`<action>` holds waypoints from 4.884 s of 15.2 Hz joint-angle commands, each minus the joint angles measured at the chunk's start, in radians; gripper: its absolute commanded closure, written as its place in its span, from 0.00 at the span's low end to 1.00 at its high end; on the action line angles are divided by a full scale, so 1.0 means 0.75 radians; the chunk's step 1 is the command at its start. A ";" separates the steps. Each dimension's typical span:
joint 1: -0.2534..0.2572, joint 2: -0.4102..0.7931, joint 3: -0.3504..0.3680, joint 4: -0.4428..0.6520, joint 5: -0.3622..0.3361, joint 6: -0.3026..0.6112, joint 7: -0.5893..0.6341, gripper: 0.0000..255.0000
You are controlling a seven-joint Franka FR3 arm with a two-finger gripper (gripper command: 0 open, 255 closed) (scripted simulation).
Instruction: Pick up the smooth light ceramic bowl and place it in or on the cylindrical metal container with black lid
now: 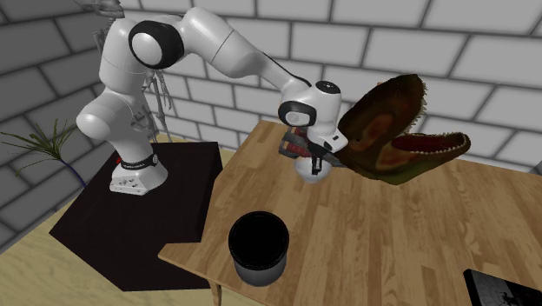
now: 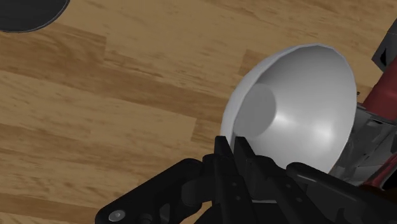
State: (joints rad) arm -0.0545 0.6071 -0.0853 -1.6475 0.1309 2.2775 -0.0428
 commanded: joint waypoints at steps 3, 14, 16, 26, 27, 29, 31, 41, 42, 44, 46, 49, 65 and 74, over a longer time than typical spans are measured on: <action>0.000 -0.044 -0.004 0.006 -0.006 -0.050 0.003 1.00; 0.005 -0.139 -0.013 0.062 -0.022 -0.201 0.019 1.00; 0.005 -0.154 -0.015 0.077 -0.025 -0.229 0.022 1.00; -0.091 -0.330 -0.060 -0.086 -0.021 -0.252 -0.124 1.00; -0.107 -0.351 -0.069 -0.112 -0.020 -0.249 -0.150 1.00; -0.140 -0.390 -0.086 -0.157 -0.018 -0.246 -0.203 1.00; -0.174 -0.425 -0.105 -0.196 -0.017 -0.245 -0.257 1.00; -0.344 -0.533 -0.214 -0.290 -0.010 -0.280 -0.539 1.00; -0.362 -0.538 -0.225 -0.291 -0.009 -0.286 -0.568 1.00; -0.398 -0.544 -0.248 -0.287 -0.006 -0.300 -0.627 1.00; -0.434 -0.544 -0.272 -0.277 -0.003 -0.315 -0.686 1.00; -0.489 -0.537 -0.307 -0.250 0.005 -0.342 -0.776 1.00; -0.505 -0.423 -0.293 -0.377 0.063 -0.111 -0.832 1.00; -0.514 -0.345 -0.279 -0.417 0.103 0.002 -0.863 1.00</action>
State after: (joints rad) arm -0.4405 0.3445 -0.2956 -1.9609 0.2064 2.2781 -0.6892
